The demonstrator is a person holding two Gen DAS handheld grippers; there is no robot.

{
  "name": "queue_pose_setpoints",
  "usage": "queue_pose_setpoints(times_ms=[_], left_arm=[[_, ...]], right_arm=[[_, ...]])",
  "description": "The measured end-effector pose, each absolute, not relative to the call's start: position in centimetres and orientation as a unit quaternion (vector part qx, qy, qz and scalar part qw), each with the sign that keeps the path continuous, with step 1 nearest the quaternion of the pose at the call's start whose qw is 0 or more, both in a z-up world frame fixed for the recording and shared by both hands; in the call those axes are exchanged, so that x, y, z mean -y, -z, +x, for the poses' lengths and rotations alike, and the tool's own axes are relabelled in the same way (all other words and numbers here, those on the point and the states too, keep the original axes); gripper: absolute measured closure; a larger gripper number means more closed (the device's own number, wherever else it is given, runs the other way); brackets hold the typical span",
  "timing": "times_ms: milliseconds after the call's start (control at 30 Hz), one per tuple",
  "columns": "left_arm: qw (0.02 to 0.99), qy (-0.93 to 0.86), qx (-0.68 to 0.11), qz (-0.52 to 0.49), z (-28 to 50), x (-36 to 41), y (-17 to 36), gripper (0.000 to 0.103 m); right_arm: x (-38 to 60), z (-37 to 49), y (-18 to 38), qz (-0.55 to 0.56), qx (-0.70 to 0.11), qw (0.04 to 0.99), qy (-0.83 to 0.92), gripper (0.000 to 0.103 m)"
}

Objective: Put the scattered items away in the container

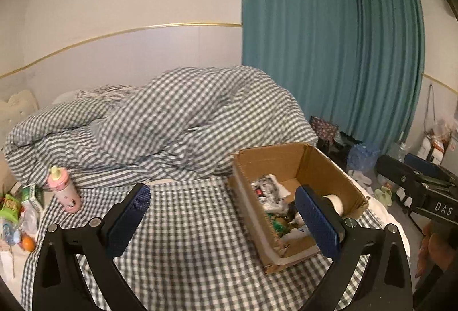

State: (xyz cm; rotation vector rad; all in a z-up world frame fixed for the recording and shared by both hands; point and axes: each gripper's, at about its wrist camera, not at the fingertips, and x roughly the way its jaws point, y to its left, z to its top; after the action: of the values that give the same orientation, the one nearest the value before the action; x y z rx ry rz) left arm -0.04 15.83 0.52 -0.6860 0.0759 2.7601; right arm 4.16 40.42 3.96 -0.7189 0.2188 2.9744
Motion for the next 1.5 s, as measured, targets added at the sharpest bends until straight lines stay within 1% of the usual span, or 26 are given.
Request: queue_pose_setpoints(times_ms=[767, 1100, 1500], left_arm=[[0.035, -0.976, 0.009, -0.213, 3.8, -1.9, -2.5, 0.000], [0.001, -0.978, 0.023, -0.207, 4.8, 3.4, -3.1, 0.000], [0.004, -0.977, 0.021, -0.212, 4.4, 3.7, -3.0, 0.000]], right_arm=[[-27.5, 4.6, -5.8, -0.224, -0.016, -0.061, -0.973, 0.000], [-22.2, 4.2, -6.4, -0.218, 0.002, -0.097, -0.971, 0.000], [-20.5, 4.0, -6.3, -0.220, 0.011, -0.104, -0.970, 0.000]])
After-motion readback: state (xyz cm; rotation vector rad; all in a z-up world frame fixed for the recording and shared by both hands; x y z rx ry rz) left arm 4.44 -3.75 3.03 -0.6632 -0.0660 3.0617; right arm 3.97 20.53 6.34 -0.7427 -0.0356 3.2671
